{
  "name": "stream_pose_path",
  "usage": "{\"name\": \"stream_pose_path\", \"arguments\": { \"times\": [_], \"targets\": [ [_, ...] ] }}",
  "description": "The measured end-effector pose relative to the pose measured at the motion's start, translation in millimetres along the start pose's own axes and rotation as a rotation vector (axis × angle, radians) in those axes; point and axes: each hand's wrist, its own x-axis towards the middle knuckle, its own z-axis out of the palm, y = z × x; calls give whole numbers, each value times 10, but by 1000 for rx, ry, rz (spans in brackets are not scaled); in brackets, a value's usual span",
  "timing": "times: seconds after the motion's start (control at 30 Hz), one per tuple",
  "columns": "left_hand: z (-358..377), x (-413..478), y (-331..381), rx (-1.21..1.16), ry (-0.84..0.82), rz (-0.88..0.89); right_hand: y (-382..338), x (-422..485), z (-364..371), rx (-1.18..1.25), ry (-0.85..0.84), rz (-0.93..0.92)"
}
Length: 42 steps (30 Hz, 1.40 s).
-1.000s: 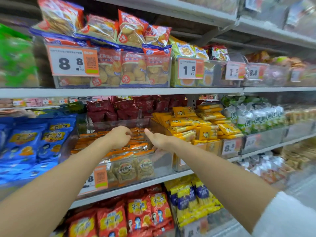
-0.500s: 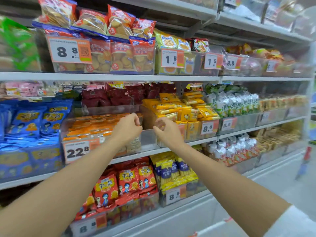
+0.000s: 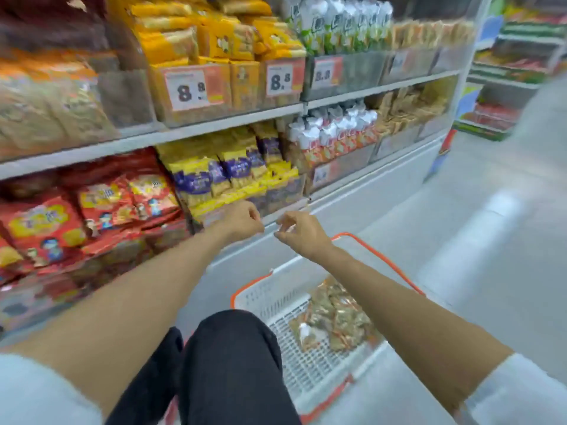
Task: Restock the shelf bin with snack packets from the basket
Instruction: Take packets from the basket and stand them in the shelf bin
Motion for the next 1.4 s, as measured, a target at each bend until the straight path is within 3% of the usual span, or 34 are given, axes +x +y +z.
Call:
{"name": "stream_pose_path", "arguments": {
  "times": [0.23,0.4,0.6,0.7,0.93,1.07,1.13,1.23,1.3,1.4],
  "targets": [
    [1412,15,-356,-167,-336,-166,1298,-541,363,-44,-180,338],
    [2021,47,-784,-188,-504,-298,2233,-900,792,-155,-440,553],
    [2007,377,-1048,-291,-426,-309,2679,-966,1345,-188,-659,635],
    [2038,438,-1177,-292,-483,-338,2743,-848,1665,-157,-614,661],
    [2039,451,-1267,-327,-533,-347,2939,-608,2360,-256,-667,552],
    [2035,465,-1249,-371,-519,-368,3141,-824,2558,-362,-862,521],
    [2037,467,-1223,-378,-528,-372,3130,-959,2588,-435,-793,497],
    [2066,475,-1165,-349,-569,-370,3043,-1024,2591,-471,-482,458],
    [2106,489,-1141,-342,-581,-371,3046,-1067,2607,-414,-373,565],
    [2143,504,-1139,-336,-581,-373,3117,-1100,2658,-336,-415,820]
  ]
}}
